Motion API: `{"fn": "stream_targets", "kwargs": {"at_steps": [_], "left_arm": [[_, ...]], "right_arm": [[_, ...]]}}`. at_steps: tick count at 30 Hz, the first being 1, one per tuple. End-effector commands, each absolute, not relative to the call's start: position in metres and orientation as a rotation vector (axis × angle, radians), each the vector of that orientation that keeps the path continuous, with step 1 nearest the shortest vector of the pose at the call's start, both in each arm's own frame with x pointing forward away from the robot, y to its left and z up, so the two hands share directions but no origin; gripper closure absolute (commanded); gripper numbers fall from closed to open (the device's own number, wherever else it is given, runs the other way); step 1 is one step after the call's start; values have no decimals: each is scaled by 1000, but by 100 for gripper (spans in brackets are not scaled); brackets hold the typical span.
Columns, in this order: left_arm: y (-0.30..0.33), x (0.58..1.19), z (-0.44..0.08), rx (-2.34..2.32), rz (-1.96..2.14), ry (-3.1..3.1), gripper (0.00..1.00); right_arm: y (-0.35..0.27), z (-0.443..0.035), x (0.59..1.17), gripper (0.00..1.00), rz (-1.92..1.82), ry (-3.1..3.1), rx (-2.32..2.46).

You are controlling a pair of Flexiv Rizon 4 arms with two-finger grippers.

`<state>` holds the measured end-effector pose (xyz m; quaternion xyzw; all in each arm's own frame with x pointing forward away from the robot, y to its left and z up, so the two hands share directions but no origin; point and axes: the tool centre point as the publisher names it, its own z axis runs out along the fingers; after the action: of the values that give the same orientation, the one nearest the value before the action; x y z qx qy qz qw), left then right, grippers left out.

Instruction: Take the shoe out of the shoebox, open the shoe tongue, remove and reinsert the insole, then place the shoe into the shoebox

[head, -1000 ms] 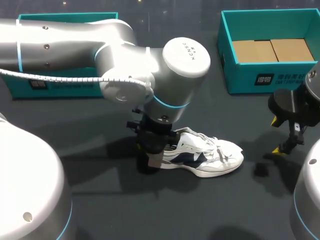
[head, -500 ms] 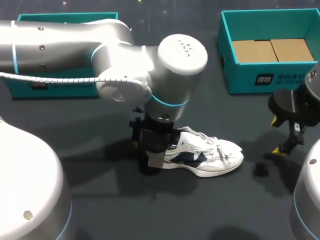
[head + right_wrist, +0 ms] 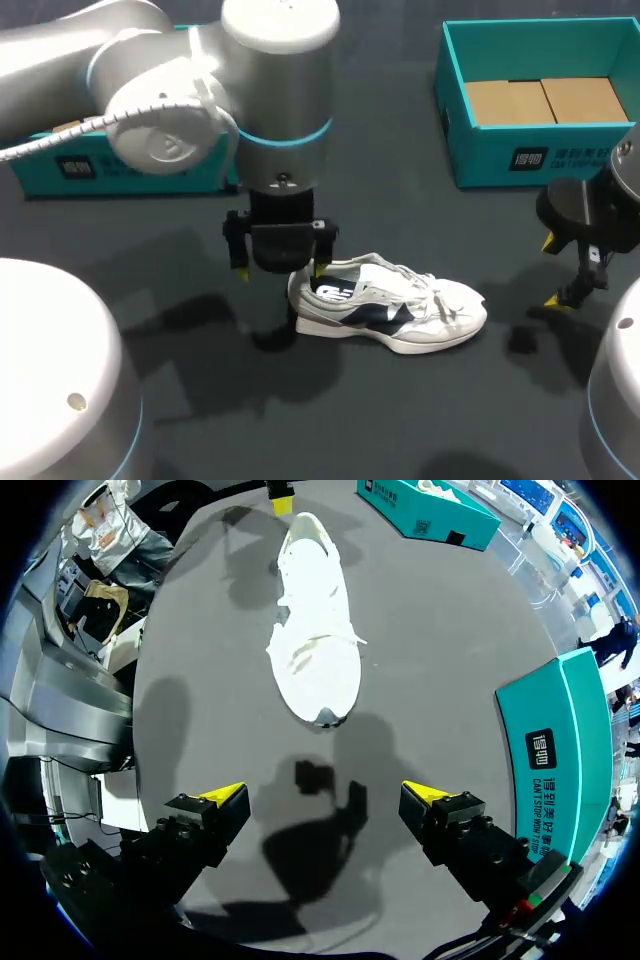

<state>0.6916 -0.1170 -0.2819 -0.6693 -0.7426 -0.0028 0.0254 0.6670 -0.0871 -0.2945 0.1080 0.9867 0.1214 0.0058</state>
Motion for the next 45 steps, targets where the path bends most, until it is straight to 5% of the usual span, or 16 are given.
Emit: {"fn": "stream_targets", "kwargs": {"at_steps": [1,13,24,45], "left_arm": [[-52,700,-269,-1910,575,-2506,0],[-52,700,-269,-1910,575,-2506,0],[-33,709,-280,-1206,1107,-2700,0],[-37,693,-319,-877,1306,-2689,0]], "right_arm": [[-87,-295,666,0,379,3086,338],[-87,-295,666,0,379,3086,338],[-87,-295,666,0,379,3086,338],[-87,-295,666,0,379,3086,338]]}}
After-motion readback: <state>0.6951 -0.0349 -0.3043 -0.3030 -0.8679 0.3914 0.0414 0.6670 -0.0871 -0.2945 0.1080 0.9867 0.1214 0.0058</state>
